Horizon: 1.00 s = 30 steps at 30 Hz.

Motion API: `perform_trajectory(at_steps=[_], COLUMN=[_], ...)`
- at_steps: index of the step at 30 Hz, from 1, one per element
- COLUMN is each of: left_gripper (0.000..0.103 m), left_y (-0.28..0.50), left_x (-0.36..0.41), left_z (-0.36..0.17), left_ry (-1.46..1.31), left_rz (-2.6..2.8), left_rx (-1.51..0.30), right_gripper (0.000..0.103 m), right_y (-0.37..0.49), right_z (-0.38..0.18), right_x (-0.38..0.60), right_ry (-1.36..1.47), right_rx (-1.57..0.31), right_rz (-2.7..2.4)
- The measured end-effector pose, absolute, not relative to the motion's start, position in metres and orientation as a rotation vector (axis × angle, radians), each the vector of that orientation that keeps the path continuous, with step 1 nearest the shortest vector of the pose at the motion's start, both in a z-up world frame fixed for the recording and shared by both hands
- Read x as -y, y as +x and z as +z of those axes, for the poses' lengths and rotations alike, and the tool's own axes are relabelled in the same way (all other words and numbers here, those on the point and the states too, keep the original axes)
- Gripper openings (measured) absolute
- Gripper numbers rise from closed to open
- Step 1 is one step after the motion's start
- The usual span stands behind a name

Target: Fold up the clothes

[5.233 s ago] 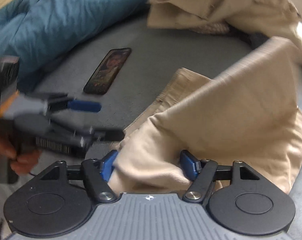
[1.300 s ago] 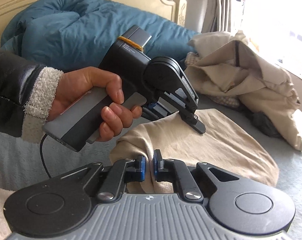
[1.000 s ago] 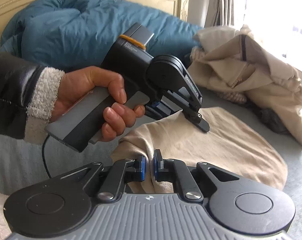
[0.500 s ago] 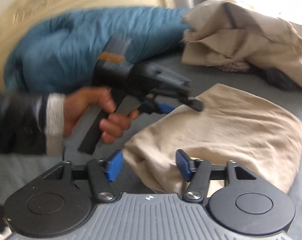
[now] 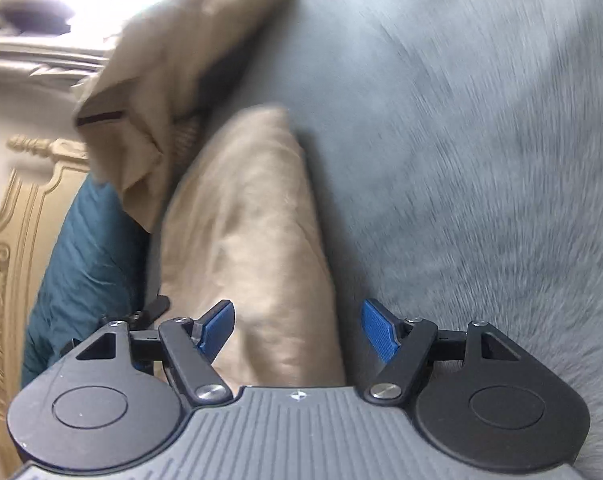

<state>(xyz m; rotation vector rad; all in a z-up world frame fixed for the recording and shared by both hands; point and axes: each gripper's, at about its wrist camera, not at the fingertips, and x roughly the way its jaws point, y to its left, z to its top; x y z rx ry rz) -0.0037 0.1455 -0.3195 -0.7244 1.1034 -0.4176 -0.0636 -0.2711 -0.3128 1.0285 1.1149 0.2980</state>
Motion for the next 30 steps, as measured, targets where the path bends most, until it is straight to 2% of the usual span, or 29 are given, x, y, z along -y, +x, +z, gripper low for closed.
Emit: perform_trajectory(at_steps=[5,9,12,15,17,19,30], left_gripper=[0.089,0.089,0.089,0.089,0.089,0.089,0.089], left_y=[-0.011,-0.015,-0.015,-0.018,-0.020,-0.020,-0.030], left_x=[-0.143,-0.136,-0.127,-0.118,-0.111,-0.105,-0.046], left_z=[-0.323,-0.326,-0.325,-0.322,-0.321,-0.320,-0.325], left_ry=[-0.771,-0.772,-0.782,-0.768,-0.747,-0.741,-0.762], left_rz=[-0.450,-0.458,-0.450,-0.462,-0.461,-0.458,-0.528], left_rx=[-1.140,-1.153,-1.167,-1.197,-1.206,-1.221,-1.290], right_gripper=[0.074,0.072,0.064,0.049,0.035,0.030,0.026], right_y=[-0.054,-0.055,-0.046,-0.043,-0.045,-0.046,-0.047], right_z=[-0.331,-0.338,-0.341,-0.338,-0.338,-0.337,-0.321], right_x=[0.263,0.252,0.243,0.240,0.246,0.252,0.299], right_ry=[1.180,1.170,1.161,1.128,1.140,1.146,1.132], right_rx=[-1.204,-1.253,-1.264,-1.264,-1.256,-1.246,-1.201], right_rz=[0.412,0.453,0.456,0.466,0.471,0.480,0.492])
